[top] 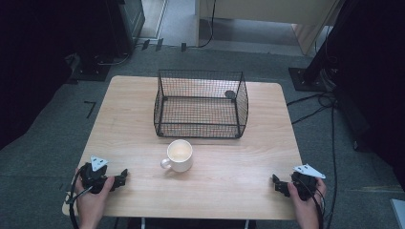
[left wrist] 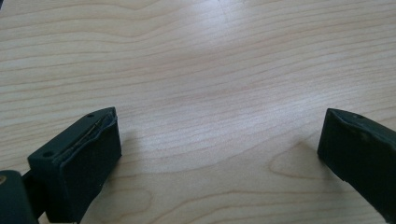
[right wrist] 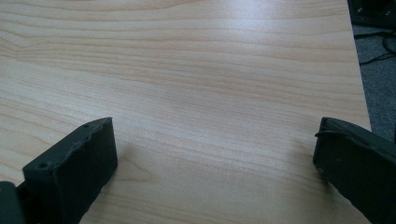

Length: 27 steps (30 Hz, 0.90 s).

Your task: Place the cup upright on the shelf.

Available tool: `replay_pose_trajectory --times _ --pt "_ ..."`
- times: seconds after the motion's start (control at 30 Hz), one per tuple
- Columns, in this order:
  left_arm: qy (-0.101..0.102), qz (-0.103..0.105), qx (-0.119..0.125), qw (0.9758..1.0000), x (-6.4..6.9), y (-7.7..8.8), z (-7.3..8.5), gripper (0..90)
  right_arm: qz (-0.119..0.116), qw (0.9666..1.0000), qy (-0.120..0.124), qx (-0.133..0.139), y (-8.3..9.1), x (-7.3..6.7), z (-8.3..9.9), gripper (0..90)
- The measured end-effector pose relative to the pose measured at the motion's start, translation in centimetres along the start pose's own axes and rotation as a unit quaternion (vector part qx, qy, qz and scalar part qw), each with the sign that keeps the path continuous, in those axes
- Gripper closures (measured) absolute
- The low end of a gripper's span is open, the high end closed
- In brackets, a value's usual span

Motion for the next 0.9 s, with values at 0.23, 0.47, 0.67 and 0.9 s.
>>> replay_pose_trajectory --times 0.23,0.47,0.67,0.9 --pt "0.004 0.008 0.003 1.0 0.4 0.3 0.0 0.0 0.0 1.0 0.0 0.0 0.0 0.0 0.0 0.0" --pt "-0.007 0.023 0.017 0.9996 2.0 0.6 -0.7 0.0 0.0 1.0 0.0 0.0 0.0 0.0 0.0 0.0" --pt "-0.012 0.045 0.029 0.9985 3.4 1.1 -1.2 0.0 0.0 1.0 0.0 0.0 0.0 0.0 0.0 0.0" --pt "-0.042 0.083 0.04 0.9949 6.1 1.4 -1.7 0.0 0.0 1.0 0.0 0.0 0.0 0.0 0.0 0.0"
Point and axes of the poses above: each handheld gripper's, and its own axes: y roughly backward along the jaws, z roughly out of its underside, x roughly to its right, the point moved 7 cm from there along -y, roughly forward along the jaws, and after that the axes turned 12 degrees about z, right-handed, at the moved point
